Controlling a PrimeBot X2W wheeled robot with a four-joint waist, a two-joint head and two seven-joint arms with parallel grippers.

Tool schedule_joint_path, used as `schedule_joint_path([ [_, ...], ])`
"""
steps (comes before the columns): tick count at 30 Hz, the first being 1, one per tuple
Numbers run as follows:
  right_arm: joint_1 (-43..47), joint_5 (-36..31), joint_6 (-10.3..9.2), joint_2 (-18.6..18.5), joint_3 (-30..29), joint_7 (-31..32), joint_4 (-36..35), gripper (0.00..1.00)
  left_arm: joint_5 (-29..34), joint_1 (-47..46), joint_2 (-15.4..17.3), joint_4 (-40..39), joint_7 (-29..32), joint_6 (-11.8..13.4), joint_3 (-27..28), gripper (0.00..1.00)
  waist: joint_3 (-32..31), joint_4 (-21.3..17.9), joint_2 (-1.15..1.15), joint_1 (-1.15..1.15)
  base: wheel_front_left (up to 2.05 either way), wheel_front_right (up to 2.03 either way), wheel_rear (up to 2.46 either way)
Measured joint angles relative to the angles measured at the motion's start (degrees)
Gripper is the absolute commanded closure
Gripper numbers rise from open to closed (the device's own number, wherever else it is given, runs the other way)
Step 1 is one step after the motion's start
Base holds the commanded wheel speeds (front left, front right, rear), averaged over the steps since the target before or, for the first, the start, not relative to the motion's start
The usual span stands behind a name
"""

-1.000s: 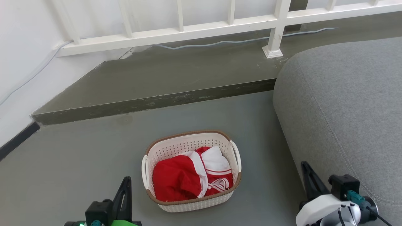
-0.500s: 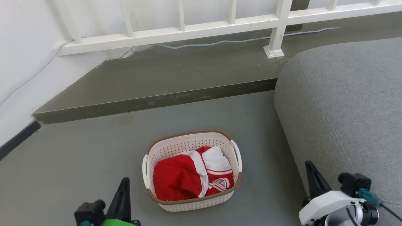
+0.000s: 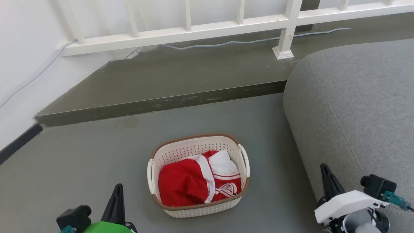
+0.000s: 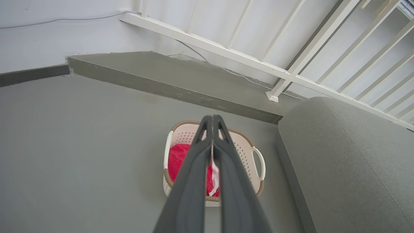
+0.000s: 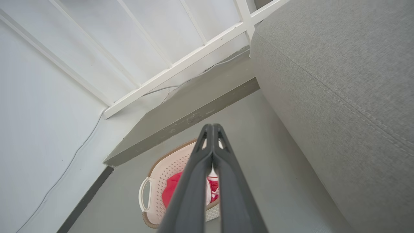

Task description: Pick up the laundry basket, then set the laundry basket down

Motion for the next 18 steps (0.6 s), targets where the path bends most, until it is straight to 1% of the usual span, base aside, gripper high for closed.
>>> schedule_joint_path([
  [18, -1.3, 12.4, 2.16, 0.2, -3.9, 3.1, -0.1, 1.0, -13.4, -1.5, 0.4, 1.1, 3.1, -1.7, 2.6, 1.0, 0.1, 0.3, 0.0, 0.0, 0.0, 0.0, 0.0],
])
